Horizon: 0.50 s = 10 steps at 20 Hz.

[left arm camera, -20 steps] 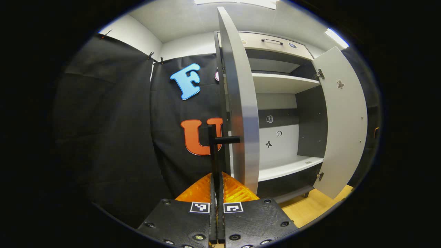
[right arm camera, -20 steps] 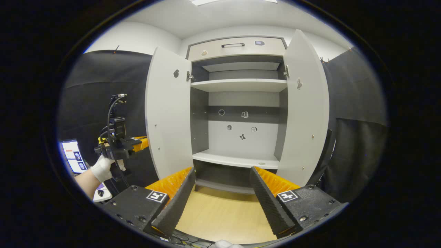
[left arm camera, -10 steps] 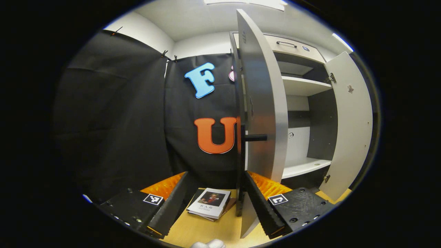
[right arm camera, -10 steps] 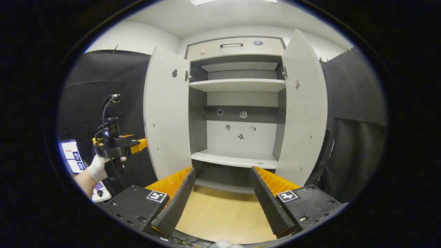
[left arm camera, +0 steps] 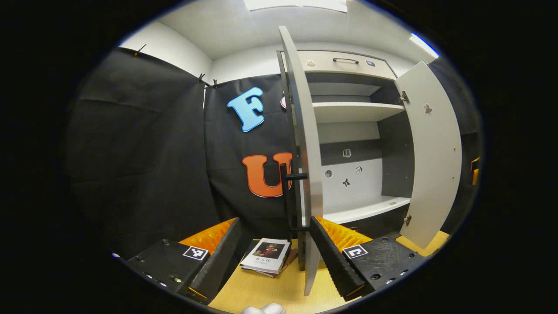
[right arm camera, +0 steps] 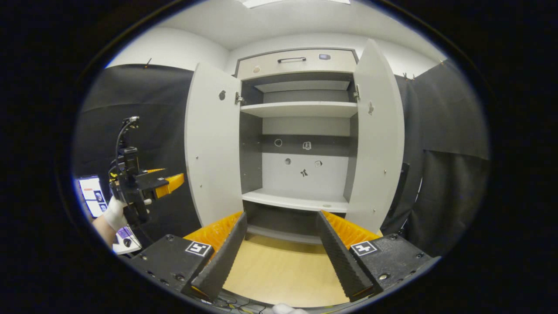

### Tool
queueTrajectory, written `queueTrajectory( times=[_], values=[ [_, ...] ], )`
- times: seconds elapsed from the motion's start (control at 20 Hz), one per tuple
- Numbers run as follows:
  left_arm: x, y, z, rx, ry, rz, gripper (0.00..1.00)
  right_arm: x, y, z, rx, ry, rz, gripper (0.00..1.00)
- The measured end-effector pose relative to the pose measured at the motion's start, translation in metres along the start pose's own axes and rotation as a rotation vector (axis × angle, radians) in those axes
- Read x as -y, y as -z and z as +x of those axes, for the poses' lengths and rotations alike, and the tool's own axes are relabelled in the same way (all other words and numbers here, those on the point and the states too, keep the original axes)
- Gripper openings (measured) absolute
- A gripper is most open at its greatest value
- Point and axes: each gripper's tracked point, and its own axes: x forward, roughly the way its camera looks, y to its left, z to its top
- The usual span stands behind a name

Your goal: Open the right door of the double-door shoe cabinet with the right hand, and open the left door with the left hand.

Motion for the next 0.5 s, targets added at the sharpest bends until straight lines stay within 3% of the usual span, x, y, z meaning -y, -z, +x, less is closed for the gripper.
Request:
queueTrajectory(
  times=[0.25,0.5],
  values=[
    [0.035,-0.023,-0.054,-0.006,-0.016,-0.039,0.96,0.032,-0.003,-0.025,0.009,0.025,0.008,0.99],
    [0.094,-0.054,-0.097,0.011,0.022,-0.061,0.96,0.068,-0.005,-0.045,0.021,0.077,0.026,0.99]
  ],
)
